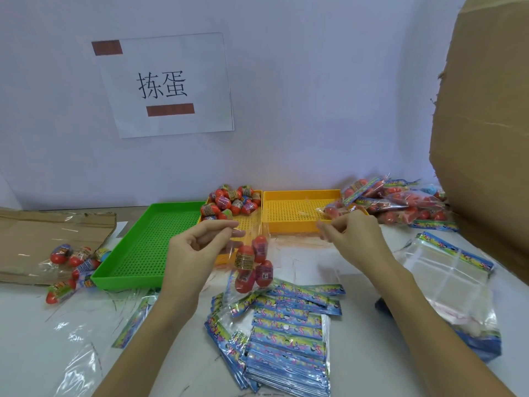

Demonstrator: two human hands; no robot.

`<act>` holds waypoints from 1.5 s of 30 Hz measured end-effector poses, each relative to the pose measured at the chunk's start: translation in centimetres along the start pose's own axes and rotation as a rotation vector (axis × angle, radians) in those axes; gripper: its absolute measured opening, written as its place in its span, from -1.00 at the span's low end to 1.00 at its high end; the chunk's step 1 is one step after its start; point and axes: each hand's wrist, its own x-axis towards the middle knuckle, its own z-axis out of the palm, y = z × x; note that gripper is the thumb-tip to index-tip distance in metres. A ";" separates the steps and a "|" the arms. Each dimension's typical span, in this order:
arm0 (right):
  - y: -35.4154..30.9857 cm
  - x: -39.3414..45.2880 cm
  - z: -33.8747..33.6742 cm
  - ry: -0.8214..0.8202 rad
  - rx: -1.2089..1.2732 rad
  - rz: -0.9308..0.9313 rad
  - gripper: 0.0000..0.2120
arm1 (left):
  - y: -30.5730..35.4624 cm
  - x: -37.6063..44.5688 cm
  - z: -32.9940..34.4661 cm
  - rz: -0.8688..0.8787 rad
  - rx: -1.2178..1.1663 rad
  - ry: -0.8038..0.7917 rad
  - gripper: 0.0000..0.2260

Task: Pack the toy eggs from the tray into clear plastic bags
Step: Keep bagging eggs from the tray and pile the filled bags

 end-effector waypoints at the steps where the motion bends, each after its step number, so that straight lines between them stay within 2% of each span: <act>1: -0.3 -0.1 0.3 -0.010 -0.005 -0.027 -0.80 | 0.0 0.0 0.0 0.001 -0.010 -0.005 -0.83; 2: -0.6 -0.2 0.4 -0.024 -0.009 -0.040 -0.86 | 0.0 0.0 0.0 0.003 -0.020 -0.011 -0.83; 4: -1.0 -0.4 0.8 -0.089 0.002 -0.038 -0.85 | 0.0 0.0 0.0 0.008 -0.033 -0.028 -0.84; 7: -1.6 -0.9 1.0 -0.184 0.005 -0.010 -0.74 | 0.1 0.0 -0.1 0.016 -0.061 -0.057 -0.83; 8: -1.8 -1.0 1.0 -0.186 -0.020 -0.010 -0.60 | 0.2 0.0 -0.1 0.016 -0.080 -0.072 -0.84; 9: -2.0 -1.0 0.9 -0.181 -0.070 -0.034 -0.48 | 0.3 0.0 -0.2 0.016 -0.099 -0.089 -0.86; 10: -2.4 -1.0 0.7 -0.150 -0.140 -0.069 -0.46 | 0.3 0.0 -0.2 0.017 -0.111 -0.102 -0.85; 12: -2.7 -0.8 0.3 -0.026 -0.132 -0.126 -0.56 | 0.4 0.0 -0.3 0.021 -0.116 -0.115 -0.83; 14: -2.9 -1.0 0.1 0.026 0.005 -0.126 -0.62 | 0.3 0.1 -0.3 0.028 -0.119 -0.118 -0.83; 16: -3.3 -1.3 0.4 -0.035 0.165 -0.063 -0.55 | 0.2 0.1 -0.3 0.031 -0.111 -0.120 -0.84; 17: -3.5 -1.4 0.5 -0.108 0.209 -0.037 -0.44 | 0.2 0.2 -0.3 0.032 -0.106 -0.122 -0.85; 19: -3.4 -1.5 0.6 -0.254 0.196 -0.040 -0.28 | 0.2 0.2 -0.3 0.032 -0.104 -0.125 -0.85; 22: -3.2 -1.4 0.8 -0.336 0.058 -0.107 -0.40 | 0.1 0.2 -0.4 0.026 -0.087 -0.121 -0.83; 25: -3.4 -1.6 0.8 -0.274 0.073 -0.144 -0.64 | 0.1 0.3 -0.4 0.012 -0.084 -0.122 -0.83; 29: -3.6 -1.6 0.9 -0.268 0.043 -0.156 -0.67 | 0.1 0.3 -0.5 0.005 -0.087 -0.116 -0.83; 30: -3.9 -1.7 0.8 -0.273 0.087 -0.141 -0.63 | 0.1 0.3 -0.5 0.005 -0.083 -0.115 -0.84; 33: -4.1 -1.9 0.6 -0.281 0.184 -0.089 -0.29 | 0.0 0.3 -0.5 0.004 -0.078 -0.115 -0.84; 35: -4.2 -1.9 0.5 -0.305 0.214 -0.049 -0.16 | -0.1 0.3 -0.6 0.000 -0.073 -0.120 -0.84; 38: -4.4 -2.0 0.6 -0.328 0.133 -0.089 -0.28 | -0.1 0.3 -0.5 -0.004 -0.073 -0.119 -0.85; 42: -4.4 -1.9 1.0 -0.300 0.047 -0.156 -0.60 | -0.2 0.4 -0.5 -0.003 -0.075 -0.108 -0.85; 44: -4.2 -1.8 1.0 -0.302 0.145 -0.129 -0.63 | -0.2 0.3 -0.4 -0.008 -0.077 -0.095 -0.85; 45: -4.3 -1.8 1.0 -0.346 0.314 -0.082 -0.63 | -0.2 0.4 -0.4 -0.008 -0.077 -0.089 -0.85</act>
